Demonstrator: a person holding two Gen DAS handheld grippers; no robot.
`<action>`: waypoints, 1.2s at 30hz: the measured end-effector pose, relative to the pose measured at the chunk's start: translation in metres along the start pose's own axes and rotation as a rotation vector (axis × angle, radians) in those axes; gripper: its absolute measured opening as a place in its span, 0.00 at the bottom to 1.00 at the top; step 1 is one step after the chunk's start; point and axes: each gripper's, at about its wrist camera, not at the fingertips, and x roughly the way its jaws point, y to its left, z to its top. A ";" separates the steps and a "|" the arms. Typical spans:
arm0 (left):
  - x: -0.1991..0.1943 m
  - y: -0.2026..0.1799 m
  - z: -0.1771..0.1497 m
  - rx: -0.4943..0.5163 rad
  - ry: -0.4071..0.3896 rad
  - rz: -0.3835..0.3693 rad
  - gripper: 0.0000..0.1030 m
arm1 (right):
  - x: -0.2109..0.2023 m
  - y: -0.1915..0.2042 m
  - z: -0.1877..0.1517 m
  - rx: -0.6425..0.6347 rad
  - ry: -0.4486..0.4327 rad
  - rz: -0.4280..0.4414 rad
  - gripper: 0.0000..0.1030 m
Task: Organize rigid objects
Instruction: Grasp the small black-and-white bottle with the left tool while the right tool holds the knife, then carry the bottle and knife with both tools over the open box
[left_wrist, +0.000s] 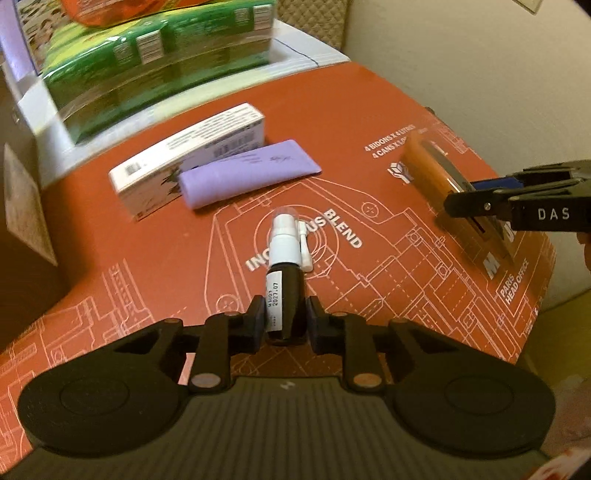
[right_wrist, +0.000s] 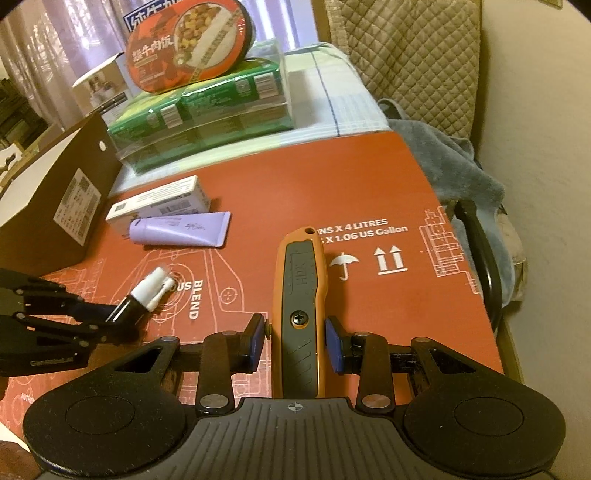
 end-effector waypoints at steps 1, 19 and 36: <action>0.000 0.000 0.001 -0.006 0.001 0.004 0.22 | 0.000 0.001 0.000 -0.003 0.001 0.002 0.31; -0.003 -0.003 0.007 0.004 -0.020 0.019 0.19 | -0.012 0.019 -0.003 -0.038 -0.014 0.017 0.31; -0.067 0.043 -0.032 -0.155 -0.102 0.089 0.19 | -0.001 0.082 0.011 -0.163 -0.025 0.117 0.31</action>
